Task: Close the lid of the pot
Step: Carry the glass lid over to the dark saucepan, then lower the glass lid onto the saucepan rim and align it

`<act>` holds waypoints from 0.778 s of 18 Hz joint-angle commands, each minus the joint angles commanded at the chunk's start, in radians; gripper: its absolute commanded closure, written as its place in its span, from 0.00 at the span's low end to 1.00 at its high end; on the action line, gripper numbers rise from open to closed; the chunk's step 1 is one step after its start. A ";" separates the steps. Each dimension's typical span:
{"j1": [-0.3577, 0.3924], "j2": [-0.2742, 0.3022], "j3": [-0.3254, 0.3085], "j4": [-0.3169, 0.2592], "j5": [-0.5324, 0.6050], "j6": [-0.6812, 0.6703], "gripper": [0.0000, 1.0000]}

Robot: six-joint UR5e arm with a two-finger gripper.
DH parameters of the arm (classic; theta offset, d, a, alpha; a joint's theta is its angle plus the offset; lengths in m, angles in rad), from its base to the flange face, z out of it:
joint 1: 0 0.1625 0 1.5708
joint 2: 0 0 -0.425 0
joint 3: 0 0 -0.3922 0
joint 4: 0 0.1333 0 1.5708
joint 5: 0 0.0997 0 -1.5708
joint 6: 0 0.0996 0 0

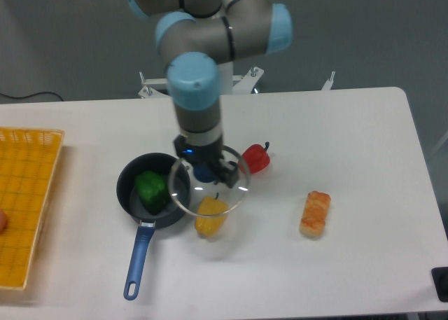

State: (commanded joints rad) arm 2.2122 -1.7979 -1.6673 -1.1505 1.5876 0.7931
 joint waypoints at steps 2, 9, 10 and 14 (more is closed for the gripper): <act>-0.031 0.000 -0.015 0.005 0.026 -0.015 0.45; -0.081 0.009 -0.060 0.032 0.043 -0.035 0.45; -0.084 0.009 -0.077 0.047 0.052 -0.035 0.45; -0.088 0.005 -0.097 0.069 0.052 -0.037 0.45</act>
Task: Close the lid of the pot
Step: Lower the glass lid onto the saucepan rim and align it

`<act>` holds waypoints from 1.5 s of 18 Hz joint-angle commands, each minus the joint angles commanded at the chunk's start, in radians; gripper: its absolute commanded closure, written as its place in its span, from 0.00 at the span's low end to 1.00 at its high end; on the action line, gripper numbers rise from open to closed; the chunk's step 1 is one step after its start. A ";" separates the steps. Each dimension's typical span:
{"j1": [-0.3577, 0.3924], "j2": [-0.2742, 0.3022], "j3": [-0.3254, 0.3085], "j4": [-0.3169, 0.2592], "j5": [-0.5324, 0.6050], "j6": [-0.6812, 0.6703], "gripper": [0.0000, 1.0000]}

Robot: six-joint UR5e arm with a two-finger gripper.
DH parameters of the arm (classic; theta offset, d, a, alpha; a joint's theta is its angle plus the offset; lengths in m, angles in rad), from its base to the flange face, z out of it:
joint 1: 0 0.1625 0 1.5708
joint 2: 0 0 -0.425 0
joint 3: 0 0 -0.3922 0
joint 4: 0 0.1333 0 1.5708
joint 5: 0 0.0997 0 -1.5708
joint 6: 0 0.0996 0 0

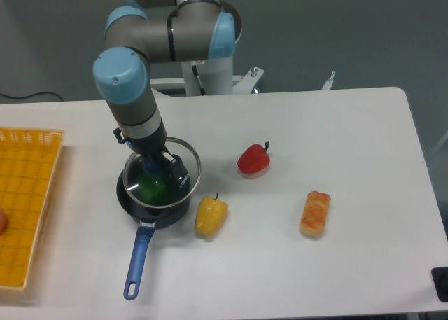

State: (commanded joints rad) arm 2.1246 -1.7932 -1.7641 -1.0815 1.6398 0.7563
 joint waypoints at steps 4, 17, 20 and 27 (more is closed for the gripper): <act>-0.008 -0.024 0.000 0.005 -0.009 -0.002 0.45; -0.031 -0.068 0.003 0.037 -0.035 -0.002 0.45; -0.043 -0.071 0.003 0.038 -0.035 -0.018 0.45; -0.048 -0.074 0.003 0.038 -0.035 -0.021 0.45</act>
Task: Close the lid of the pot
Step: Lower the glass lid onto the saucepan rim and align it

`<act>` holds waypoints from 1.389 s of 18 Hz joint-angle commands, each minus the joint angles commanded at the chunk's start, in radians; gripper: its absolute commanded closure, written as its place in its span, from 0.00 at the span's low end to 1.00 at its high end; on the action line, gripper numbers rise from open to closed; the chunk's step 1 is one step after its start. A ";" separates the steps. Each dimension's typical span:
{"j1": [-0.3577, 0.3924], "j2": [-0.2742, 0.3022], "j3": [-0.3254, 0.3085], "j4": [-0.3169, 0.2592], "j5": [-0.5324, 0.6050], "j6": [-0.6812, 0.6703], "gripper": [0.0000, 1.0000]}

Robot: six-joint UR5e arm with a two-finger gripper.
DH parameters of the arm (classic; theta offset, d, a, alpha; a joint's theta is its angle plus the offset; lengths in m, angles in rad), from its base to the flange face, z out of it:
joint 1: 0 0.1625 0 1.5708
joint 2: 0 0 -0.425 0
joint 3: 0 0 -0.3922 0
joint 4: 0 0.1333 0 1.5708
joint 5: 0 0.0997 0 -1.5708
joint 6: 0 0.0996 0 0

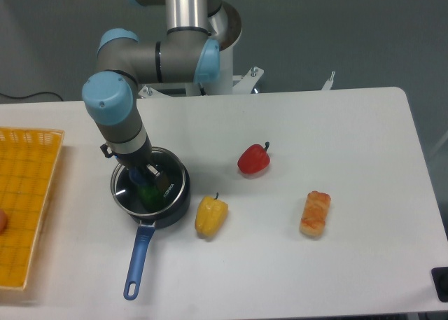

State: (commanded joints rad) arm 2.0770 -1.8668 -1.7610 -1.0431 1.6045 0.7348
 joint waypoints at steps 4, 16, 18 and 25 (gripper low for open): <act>0.002 -0.003 0.000 -0.002 0.000 0.002 0.45; 0.012 -0.003 0.000 -0.002 0.000 0.006 0.45; 0.014 -0.003 0.000 -0.002 0.000 0.009 0.45; 0.020 -0.003 -0.002 -0.002 0.000 0.009 0.45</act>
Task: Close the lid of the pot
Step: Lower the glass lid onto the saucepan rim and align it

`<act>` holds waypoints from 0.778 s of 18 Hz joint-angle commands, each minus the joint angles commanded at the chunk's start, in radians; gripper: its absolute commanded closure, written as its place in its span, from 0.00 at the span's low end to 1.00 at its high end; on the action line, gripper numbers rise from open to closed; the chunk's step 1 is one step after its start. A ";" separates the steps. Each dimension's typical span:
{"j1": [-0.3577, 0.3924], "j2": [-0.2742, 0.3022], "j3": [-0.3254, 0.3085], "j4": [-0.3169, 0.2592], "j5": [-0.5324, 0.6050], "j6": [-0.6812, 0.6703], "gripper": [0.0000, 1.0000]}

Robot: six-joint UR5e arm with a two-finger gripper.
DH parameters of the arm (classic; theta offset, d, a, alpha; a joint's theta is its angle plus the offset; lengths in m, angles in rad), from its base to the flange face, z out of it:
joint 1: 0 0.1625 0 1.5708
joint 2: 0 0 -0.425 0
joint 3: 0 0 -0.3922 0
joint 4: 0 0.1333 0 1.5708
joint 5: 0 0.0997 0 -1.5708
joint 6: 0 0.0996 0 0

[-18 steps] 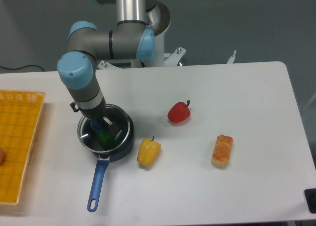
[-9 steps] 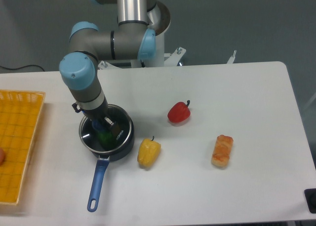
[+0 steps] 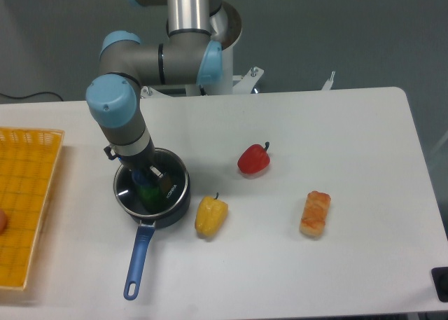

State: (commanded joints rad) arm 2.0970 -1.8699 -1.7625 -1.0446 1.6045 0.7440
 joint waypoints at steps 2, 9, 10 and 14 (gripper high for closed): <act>0.000 -0.002 0.000 0.002 0.000 0.000 0.45; -0.002 -0.011 0.000 0.002 0.000 -0.002 0.45; -0.002 -0.011 0.000 0.002 0.000 -0.002 0.45; -0.002 -0.017 0.000 0.002 0.000 -0.002 0.45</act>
State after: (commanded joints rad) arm 2.0954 -1.8868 -1.7625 -1.0431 1.6045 0.7424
